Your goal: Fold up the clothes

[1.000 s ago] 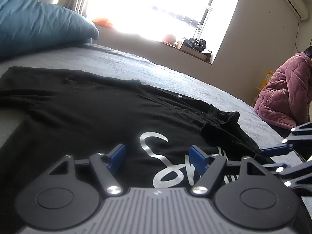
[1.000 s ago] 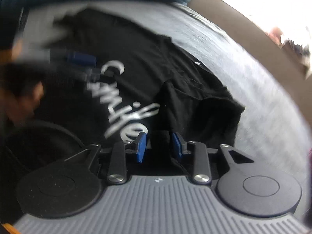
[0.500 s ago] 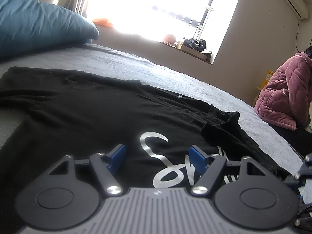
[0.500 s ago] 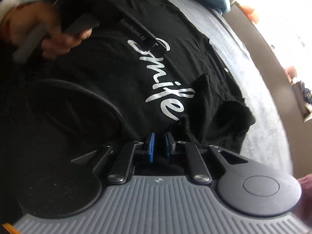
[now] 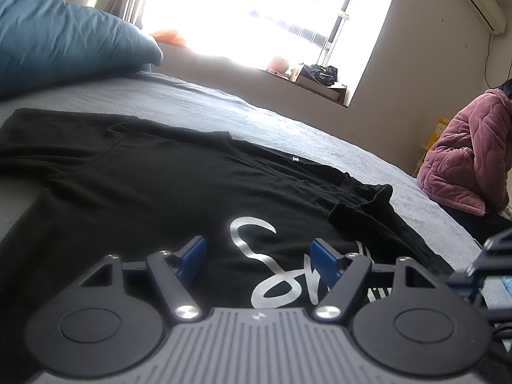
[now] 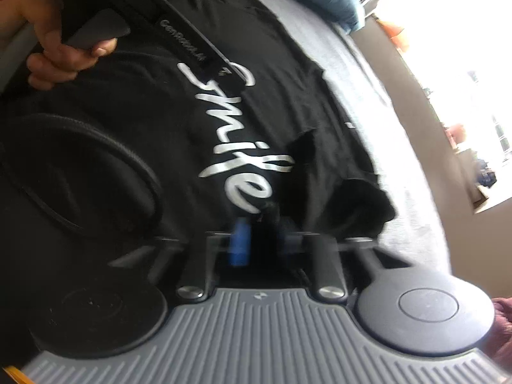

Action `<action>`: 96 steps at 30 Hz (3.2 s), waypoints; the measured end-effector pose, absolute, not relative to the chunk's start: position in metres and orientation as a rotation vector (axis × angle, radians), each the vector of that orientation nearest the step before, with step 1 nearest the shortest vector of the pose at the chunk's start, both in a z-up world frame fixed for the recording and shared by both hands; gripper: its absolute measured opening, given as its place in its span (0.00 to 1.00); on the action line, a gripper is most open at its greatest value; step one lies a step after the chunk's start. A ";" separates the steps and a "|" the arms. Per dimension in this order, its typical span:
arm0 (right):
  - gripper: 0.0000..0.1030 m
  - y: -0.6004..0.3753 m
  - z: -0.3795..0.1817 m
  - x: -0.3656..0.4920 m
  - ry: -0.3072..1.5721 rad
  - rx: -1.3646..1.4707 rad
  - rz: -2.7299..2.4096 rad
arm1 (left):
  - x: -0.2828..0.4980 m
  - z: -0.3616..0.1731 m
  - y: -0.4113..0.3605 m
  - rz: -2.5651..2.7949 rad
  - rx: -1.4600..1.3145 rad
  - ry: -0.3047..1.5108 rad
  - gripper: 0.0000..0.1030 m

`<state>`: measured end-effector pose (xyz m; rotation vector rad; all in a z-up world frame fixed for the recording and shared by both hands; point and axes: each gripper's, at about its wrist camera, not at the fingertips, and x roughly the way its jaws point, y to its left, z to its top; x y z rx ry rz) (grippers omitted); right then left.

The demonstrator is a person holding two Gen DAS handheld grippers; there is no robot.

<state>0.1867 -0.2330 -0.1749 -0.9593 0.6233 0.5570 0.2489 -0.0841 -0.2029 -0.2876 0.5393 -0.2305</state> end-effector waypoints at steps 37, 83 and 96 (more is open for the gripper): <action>0.50 -0.379 -0.155 0.270 0.762 -0.145 -0.004 | 0.249 -0.203 -0.085 -0.229 -0.284 0.541 0.72; 0.08 -0.547 -0.172 0.210 0.682 0.958 -0.549 | 0.250 -0.204 -0.084 -0.234 -0.290 0.542 0.72; 0.28 -0.556 -0.162 0.351 0.768 0.551 -0.280 | 0.250 -0.204 -0.084 -0.233 -0.288 0.542 0.72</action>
